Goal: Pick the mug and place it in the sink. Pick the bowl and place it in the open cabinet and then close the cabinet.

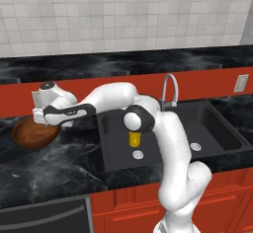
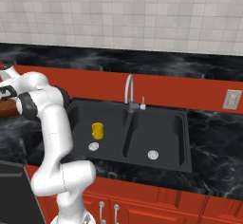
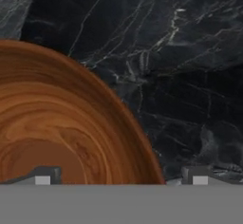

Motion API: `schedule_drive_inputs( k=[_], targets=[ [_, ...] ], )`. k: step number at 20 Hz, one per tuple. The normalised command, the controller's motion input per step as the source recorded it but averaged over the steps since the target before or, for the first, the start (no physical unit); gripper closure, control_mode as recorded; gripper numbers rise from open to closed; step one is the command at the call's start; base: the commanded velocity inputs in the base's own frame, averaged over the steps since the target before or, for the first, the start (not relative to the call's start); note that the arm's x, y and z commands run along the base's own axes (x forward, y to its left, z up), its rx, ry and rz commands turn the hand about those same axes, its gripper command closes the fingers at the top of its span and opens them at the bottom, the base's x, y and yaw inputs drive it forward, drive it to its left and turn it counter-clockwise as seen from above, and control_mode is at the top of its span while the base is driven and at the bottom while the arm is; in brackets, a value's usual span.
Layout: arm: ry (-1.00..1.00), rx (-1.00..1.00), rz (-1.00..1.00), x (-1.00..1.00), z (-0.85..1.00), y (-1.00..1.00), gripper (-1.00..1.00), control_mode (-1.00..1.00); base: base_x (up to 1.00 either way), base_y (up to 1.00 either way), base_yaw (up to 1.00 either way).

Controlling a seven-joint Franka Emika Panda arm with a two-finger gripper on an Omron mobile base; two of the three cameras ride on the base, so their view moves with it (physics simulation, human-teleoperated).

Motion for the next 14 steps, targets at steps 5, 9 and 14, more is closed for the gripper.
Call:
schedule_drive_inputs(
  k=[5, 9, 14],
  targets=[
    [0.0, 0.0, 0.0, 0.07, -0.1, 0.23, 1.0, -1.0, 0.0, 0.0, 0.0],
    [-0.04, 0.0, 0.02, -0.07, -0.01, 0.01, 1.0, -1.0, 0.0, 0.0, 0.0],
    [-0.08, 0.0, 0.0, -0.36, 0.02, 0.0, 1.0, -1.0, 0.0, 0.0, 0.0]
  ],
)
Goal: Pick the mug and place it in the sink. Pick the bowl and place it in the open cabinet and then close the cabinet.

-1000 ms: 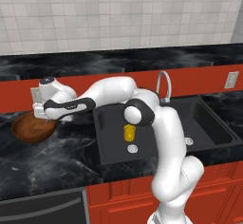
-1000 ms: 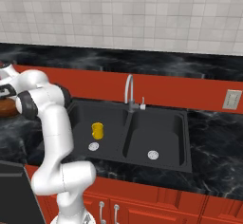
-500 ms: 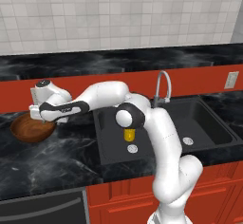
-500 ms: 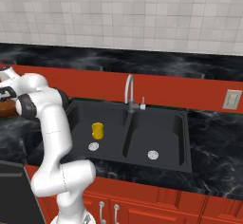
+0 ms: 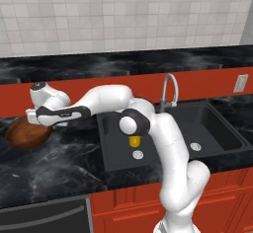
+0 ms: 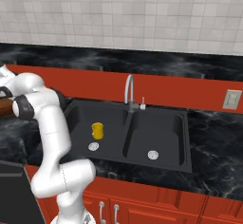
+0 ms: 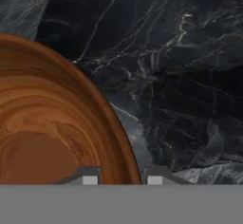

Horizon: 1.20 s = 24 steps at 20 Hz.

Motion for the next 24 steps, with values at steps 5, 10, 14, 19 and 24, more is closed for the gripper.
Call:
schedule_drive_inputs(
  k=[5, 10, 14, 19, 24],
  targets=[
    [-0.11, 0.0, -0.06, -0.54, 0.55, -0.35, 1.0, -1.0, 0.0, 0.0, 0.0],
    [-0.07, 0.08, -0.17, -0.63, 0.86, -0.7, 1.0, -1.0, 0.0, 0.0, 0.0],
    [-0.02, 0.21, -0.23, -0.95, 0.63, -1.0, 1.0, -1.0, 0.0, 0.0, 0.0],
    [-0.01, 0.19, -0.37, -0.76, 0.7, -0.99, 1.0, -1.0, 0.0, 0.0, 0.0],
    [-0.04, 0.05, -0.49, -0.23, 0.67, -0.82, 1.0, -1.0, 0.0, 0.0, 0.0]
  ],
)
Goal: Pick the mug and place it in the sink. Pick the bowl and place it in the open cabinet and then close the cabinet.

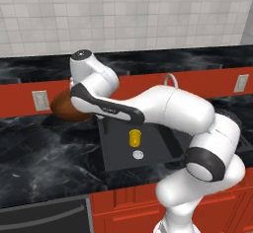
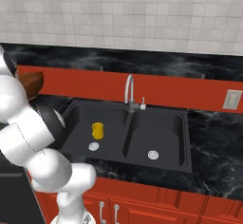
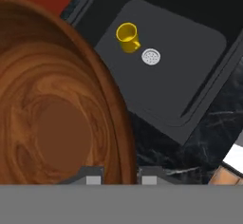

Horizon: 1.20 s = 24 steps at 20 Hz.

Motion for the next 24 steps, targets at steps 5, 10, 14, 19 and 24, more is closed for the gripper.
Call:
schedule_drive_inputs(
  k=[5, 10, 14, 19, 24],
  targets=[
    [-0.05, 0.02, -0.4, -0.03, 0.56, -0.62, 1.0, -1.0, 0.0, 0.0, 0.0],
    [-0.05, 0.0, -0.34, 0.0, 0.46, -0.3, 1.0, -1.0, 0.0, 0.0, 0.0],
    [0.0, 0.03, -0.11, -0.03, 0.26, -0.28, 1.0, -1.0, 0.0, 0.0, 0.0],
    [0.0, 0.11, -0.01, -0.14, 0.34, -0.53, 1.0, -1.0, 0.0, 0.0, 0.0],
    [-0.01, 0.05, 0.0, -0.24, 0.11, -0.39, 1.0, -1.0, 0.0, 0.0, 0.0]
  ],
)
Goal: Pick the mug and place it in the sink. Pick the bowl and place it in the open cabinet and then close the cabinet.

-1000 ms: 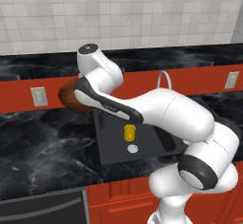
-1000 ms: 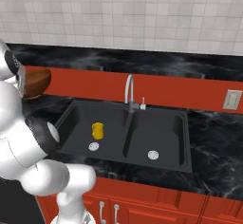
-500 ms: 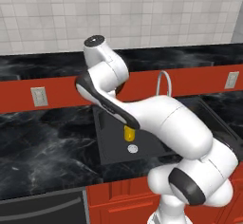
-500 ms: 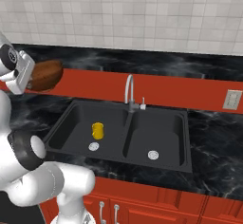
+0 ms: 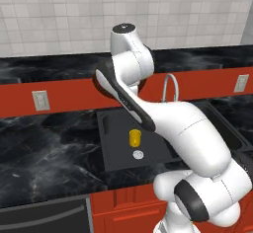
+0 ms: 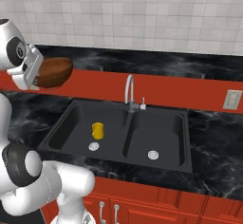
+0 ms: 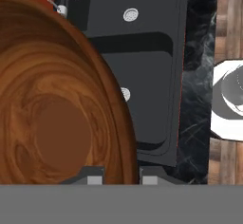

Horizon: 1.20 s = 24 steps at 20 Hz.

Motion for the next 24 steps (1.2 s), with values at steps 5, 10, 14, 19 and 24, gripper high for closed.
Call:
schedule_drive_inputs(
  k=[5, 10, 14, 19, 24],
  targets=[
    [0.0, 0.01, 0.0, -0.31, 0.0, -0.19, 1.0, -1.0, 0.0, 0.0, 0.0],
    [-0.03, 0.0, 0.0, -0.24, 0.03, -0.36, 1.0, -1.0, 0.0, 0.0, 0.0],
    [0.0, 0.02, 0.04, -0.11, 0.1, -0.46, 1.0, -1.0, 0.0, 0.0, 0.0],
    [0.0, 0.0, 0.02, -0.01, 0.07, -0.29, 1.0, -1.0, 0.0, 0.0, 0.0],
    [-0.01, 0.0, 0.0, 0.0, 0.06, -0.02, 1.0, -1.0, 0.0, 0.0, 0.0]
  ],
)
